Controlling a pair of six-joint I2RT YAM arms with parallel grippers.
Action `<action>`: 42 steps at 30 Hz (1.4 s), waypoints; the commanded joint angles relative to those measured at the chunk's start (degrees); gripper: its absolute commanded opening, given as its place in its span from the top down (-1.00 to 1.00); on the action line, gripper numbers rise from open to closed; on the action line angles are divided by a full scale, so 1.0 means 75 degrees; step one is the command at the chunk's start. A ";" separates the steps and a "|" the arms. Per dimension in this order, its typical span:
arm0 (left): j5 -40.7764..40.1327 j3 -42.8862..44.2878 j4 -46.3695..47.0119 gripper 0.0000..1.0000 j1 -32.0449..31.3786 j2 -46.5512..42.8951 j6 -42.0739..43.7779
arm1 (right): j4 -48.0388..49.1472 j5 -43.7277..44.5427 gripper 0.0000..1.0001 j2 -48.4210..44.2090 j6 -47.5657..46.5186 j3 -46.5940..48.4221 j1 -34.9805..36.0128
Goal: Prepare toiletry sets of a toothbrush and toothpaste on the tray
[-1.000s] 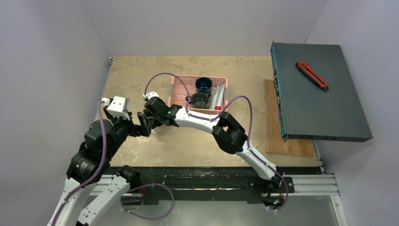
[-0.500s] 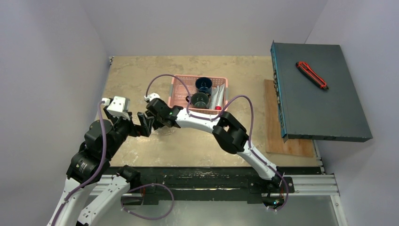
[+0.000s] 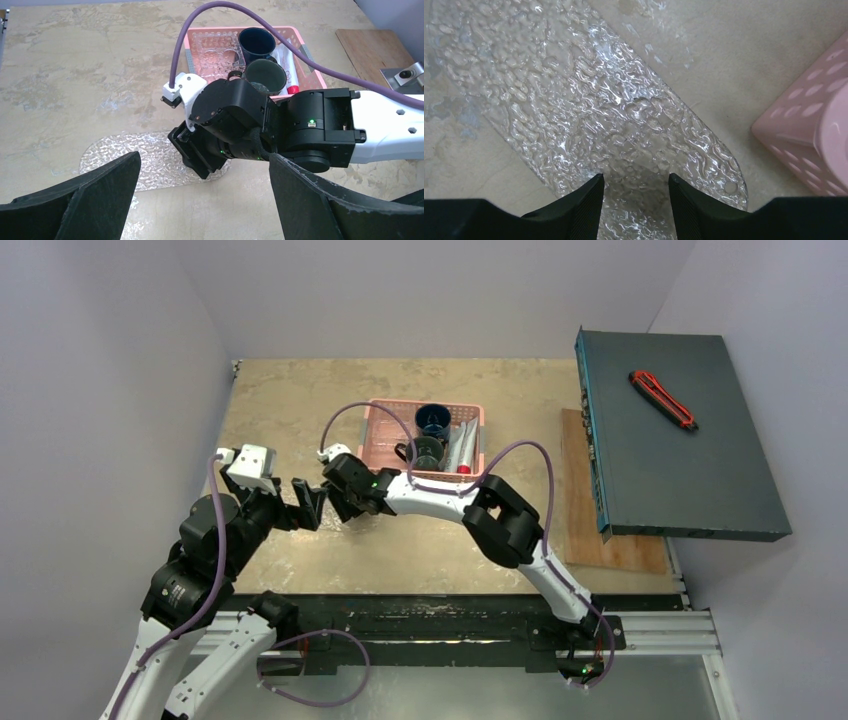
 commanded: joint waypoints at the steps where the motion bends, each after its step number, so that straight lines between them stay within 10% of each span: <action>1: 0.0039 0.0169 0.0194 -1.00 0.0019 0.0046 0.0070 | -0.0427 -0.0246 -0.06 -0.0354 -0.0057 -0.0699 0.0021; 42: 0.0049 0.0163 0.0194 -1.00 0.0015 0.0116 0.0094 | 0.0379 -0.0311 -0.07 -0.4495 0.1743 -0.7306 0.0059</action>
